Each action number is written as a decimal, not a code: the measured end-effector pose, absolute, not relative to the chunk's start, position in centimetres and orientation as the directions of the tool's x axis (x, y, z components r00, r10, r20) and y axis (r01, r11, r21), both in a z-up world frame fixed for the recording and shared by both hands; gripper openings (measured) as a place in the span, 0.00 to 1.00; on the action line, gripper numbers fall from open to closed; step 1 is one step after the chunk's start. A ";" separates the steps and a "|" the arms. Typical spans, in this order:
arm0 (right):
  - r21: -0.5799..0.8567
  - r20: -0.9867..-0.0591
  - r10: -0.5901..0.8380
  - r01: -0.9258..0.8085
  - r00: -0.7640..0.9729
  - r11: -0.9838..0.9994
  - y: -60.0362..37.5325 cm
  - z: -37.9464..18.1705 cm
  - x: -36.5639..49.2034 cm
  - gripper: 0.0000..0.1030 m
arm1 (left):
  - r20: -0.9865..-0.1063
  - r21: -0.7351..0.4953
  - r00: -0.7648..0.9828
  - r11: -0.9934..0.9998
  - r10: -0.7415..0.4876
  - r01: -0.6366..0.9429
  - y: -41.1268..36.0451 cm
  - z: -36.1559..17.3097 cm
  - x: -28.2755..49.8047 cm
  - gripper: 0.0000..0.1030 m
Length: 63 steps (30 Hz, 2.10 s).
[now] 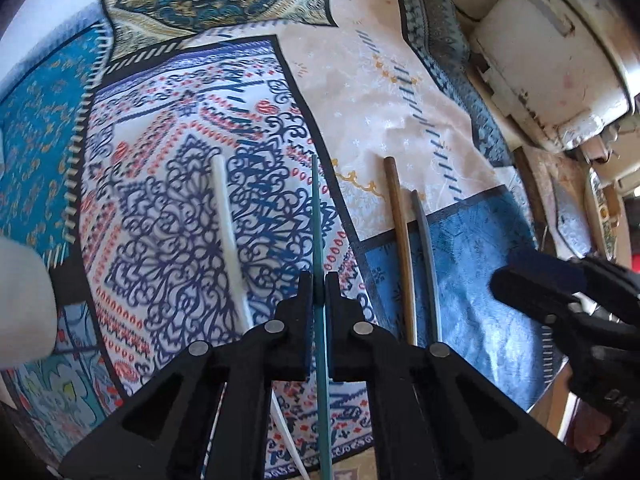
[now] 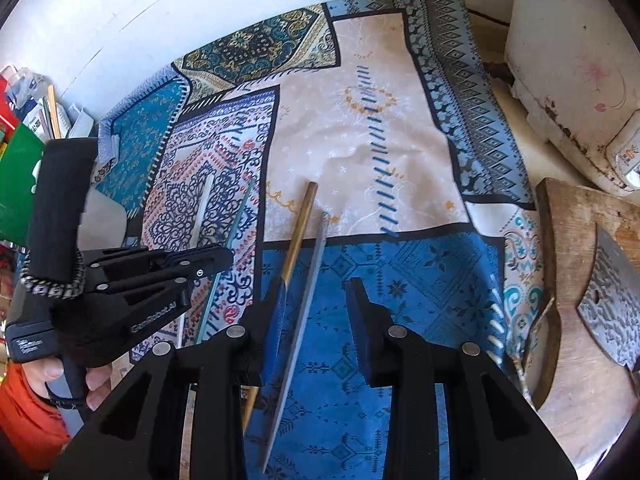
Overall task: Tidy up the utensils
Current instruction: 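Grasp a teal chopstick with the left tool while the right tool grasps a brown chopstick, then lower both chopsticks into the white cup and open both tools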
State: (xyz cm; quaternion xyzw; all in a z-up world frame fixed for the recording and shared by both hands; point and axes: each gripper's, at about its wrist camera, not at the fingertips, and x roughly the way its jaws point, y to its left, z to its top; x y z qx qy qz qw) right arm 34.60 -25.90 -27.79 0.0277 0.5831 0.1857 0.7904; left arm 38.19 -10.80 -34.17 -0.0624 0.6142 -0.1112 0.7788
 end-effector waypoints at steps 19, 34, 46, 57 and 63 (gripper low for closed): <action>0.248 -0.949 0.287 -0.248 0.134 0.937 -21.1 -31.9 35.5 0.16 | -0.800 -0.302 0.547 0.953 -0.246 -0.012 -3.4 -23.0 31.2 0.03; 0.154 -0.961 0.222 -0.350 0.163 0.924 -13.3 -32.3 37.5 0.08 | -0.734 -0.292 0.658 0.952 -0.165 -0.087 1.7 -18.6 28.2 0.03; 0.262 -0.941 0.302 -0.237 0.152 0.935 -12.4 -32.9 40.8 0.07 | -0.736 -0.285 0.663 0.951 -0.136 -0.120 4.2 -17.6 27.3 0.03; 0.267 -0.896 0.325 -0.216 0.303 0.939 -15.9 -27.4 37.6 0.07 | -0.728 -0.249 0.677 0.962 -0.111 -0.110 5.1 -15.6 27.0 0.03; 0.269 -0.844 0.349 -0.242 0.407 0.932 -16.9 -22.4 36.0 0.07 | -0.699 -0.246 0.708 0.964 -0.107 -0.098 5.8 -13.8 26.5 0.03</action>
